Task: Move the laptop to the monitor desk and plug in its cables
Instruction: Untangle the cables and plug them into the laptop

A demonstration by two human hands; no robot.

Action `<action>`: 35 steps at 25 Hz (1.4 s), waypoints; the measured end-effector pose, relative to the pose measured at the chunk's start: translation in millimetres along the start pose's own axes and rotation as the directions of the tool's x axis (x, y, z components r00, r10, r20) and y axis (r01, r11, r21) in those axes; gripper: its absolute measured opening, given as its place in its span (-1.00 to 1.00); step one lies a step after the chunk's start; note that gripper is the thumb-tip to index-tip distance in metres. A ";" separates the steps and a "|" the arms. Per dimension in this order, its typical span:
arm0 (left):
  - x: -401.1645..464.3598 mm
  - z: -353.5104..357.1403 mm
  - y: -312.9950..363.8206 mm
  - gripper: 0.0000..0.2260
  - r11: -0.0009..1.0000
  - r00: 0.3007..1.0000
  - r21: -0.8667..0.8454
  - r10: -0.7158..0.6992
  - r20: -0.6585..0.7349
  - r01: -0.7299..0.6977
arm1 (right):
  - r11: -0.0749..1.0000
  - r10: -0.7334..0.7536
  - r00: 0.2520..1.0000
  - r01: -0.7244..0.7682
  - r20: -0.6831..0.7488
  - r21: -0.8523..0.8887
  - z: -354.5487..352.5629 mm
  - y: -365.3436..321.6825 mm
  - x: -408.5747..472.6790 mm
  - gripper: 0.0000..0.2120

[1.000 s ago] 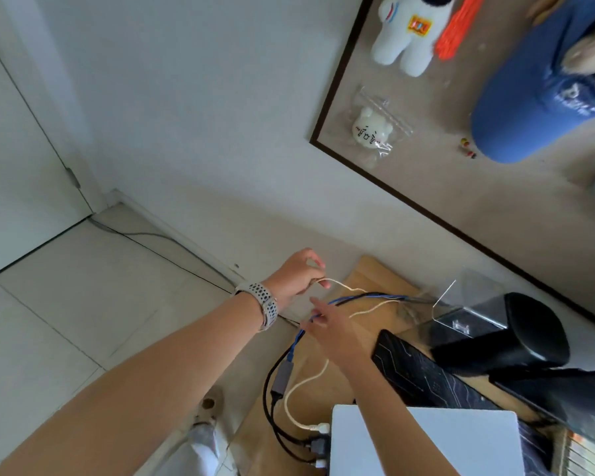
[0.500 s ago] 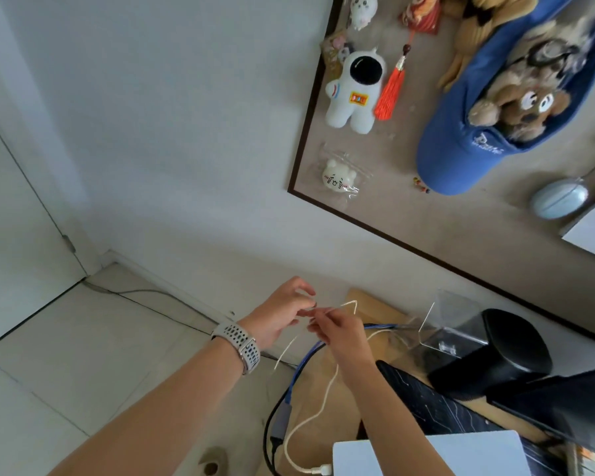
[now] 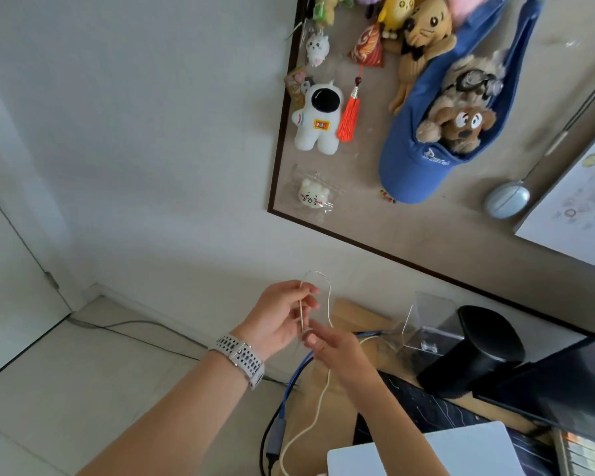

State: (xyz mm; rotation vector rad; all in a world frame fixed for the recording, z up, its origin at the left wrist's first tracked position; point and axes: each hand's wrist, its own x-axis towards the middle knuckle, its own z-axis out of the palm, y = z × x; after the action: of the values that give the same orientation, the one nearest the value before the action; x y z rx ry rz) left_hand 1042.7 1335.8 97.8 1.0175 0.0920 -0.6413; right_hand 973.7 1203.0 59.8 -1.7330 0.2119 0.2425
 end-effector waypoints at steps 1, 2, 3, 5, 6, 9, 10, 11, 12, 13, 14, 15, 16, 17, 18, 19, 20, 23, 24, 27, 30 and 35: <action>0.0 2.9 5.1 -0.83 0.990 0.998 -0.123 -0.064 0.013 0.065 | 0.998 -0.003 0.998 0.007 0.055 -0.055 5.5 4.9 -5.5 -0.85; -0.3 6.6 8.8 -0.85 0.970 0.993 -0.215 -0.114 0.023 0.116 | 0.996 -0.004 0.998 0.010 0.068 -0.092 9.2 6.8 -9.3 -0.86; -0.3 10.6 11.7 -0.87 0.952 0.989 -0.270 -0.141 0.030 0.144 | 0.995 -0.011 0.999 0.016 0.044 -0.103 10.9 4.5 -11.6 -0.84; 1.2 19.1 15.2 -0.85 0.959 0.990 -0.245 -0.139 0.026 0.141 | 0.995 -0.054 0.996 0.049 -0.067 -0.083 7.7 -10.2 -13.2 -0.81; 1.9 22.5 16.3 -0.84 0.978 0.993 -0.177 -0.112 0.020 0.114 | 0.995 -0.085 0.987 0.076 -0.136 -0.068 2.7 -19.5 -12.9 -0.81; -2.3 27.6 14.1 -0.80 0.993 0.999 0.113 0.039 0.020 -0.042 | 0.986 -0.168 0.953 0.165 -0.252 -0.034 -17.0 -53.6 -14.2 -0.79; -6.8 28.1 9.9 -0.79 0.973 0.996 0.217 0.071 0.053 -0.081 | 0.981 -0.190 0.945 0.191 -0.266 -0.021 -22.9 -64.5 -14.6 -0.79; -12.3 28.2 3.7 -0.79 0.943 0.992 0.316 0.079 0.095 -0.106 | 0.977 -0.203 0.939 0.212 -0.278 0.001 -28.0 -75.4 -15.3 -0.79; -18.3 28.7 -3.5 -0.79 0.904 0.989 0.411 0.069 0.135 -0.119 | 0.972 -0.213 0.932 0.232 -0.294 0.033 -32.4 -85.5 -16.0 -0.79; -24.3 29.3 -10.9 -0.80 0.862 0.985 0.491 0.049 0.165 -0.126 | 0.965 -0.216 0.927 0.250 -0.305 0.075 -35.9 -94.5 -16.8 -0.79; -29.7 30.9 -18.0 -0.80 0.820 0.983 0.558 0.032 0.180 -0.129 | 0.959 -0.212 0.925 0.259 -0.314 0.116 -39.0 -101.9 -17.0 -0.78; -33.6 33.9 -22.8 -0.79 0.773 0.982 0.618 0.036 0.183 -0.143 | 0.953 -0.204 0.927 0.262 -0.315 0.153 -41.0 -108.6 -17.6 -0.78; -36.6 37.4 -25.3 -0.80 0.717 0.982 0.676 0.069 0.173 -0.170 | 0.948 -0.196 0.930 0.261 -0.313 0.183 -42.1 -113.3 -18.1 -0.78; -38.3 42.0 -25.7 -0.82 0.675 0.979 0.709 0.125 0.162 -0.204 | 0.943 -0.187 0.931 0.260 -0.312 0.209 -43.1 -116.3 -18.7 -0.77; -39.5 46.5 -24.8 -0.86 0.644 0.970 0.727 0.190 0.150 -0.238 | 0.938 -0.182 0.931 0.260 -0.316 0.228 -43.9 -119.0 -19.9 -0.77; -39.5 49.9 -22.4 -0.91 0.640 0.959 0.721 0.254 0.129 -0.266 | 0.933 -0.178 0.930 0.264 -0.320 0.247 -44.8 -121.5 -21.7 -0.77; -40.6 52.3 -18.5 -0.91 0.650 0.946 0.704 0.309 0.098 -0.286 | 0.927 -0.178 0.928 0.270 -0.326 0.261 -46.1 -123.9 -23.2 -0.78; -42.8 56.1 -10.2 -0.84 0.621 0.928 0.719 0.362 0.090 -0.312 | 0.912 -0.182 0.928 0.282 -0.324 0.297 -50.1 -128.1 -29.1 -0.78; -43.8 57.9 -9.6 -0.90 0.580 0.931 0.750 0.338 0.135 -0.319 | 0.909 -0.183 0.930 0.284 -0.320 0.305 -50.6 -129.0 -30.0 -0.78; -47.4 68.6 -14.9 -0.82 0.593 0.951 0.744 0.211 0.226 -0.309 | 0.907 -0.173 0.931 0.278 -0.322 0.317 -54.2 -133.2 -33.5 -0.77; -46.1 79.6 -10.3 -0.78 0.676 0.937 0.651 0.207 0.282 -0.346 | 0.913 -0.180 0.918 0.290 -0.354 0.286 -62.0 -136.6 -39.5 -0.74; -45.7 104.6 33.0 -0.79 0.835 0.906 0.373 0.311 0.288 -0.405 | 0.954 -0.221 0.931 0.268 -0.291 0.132 -68.3 -133.6 -60.7 -0.68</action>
State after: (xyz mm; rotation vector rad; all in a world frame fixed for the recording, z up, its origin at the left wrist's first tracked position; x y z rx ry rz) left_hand 1000.5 1283.3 195.8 1.3368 -0.4468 -0.4242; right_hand 955.2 1159.3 214.5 -1.5997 0.2073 -0.1971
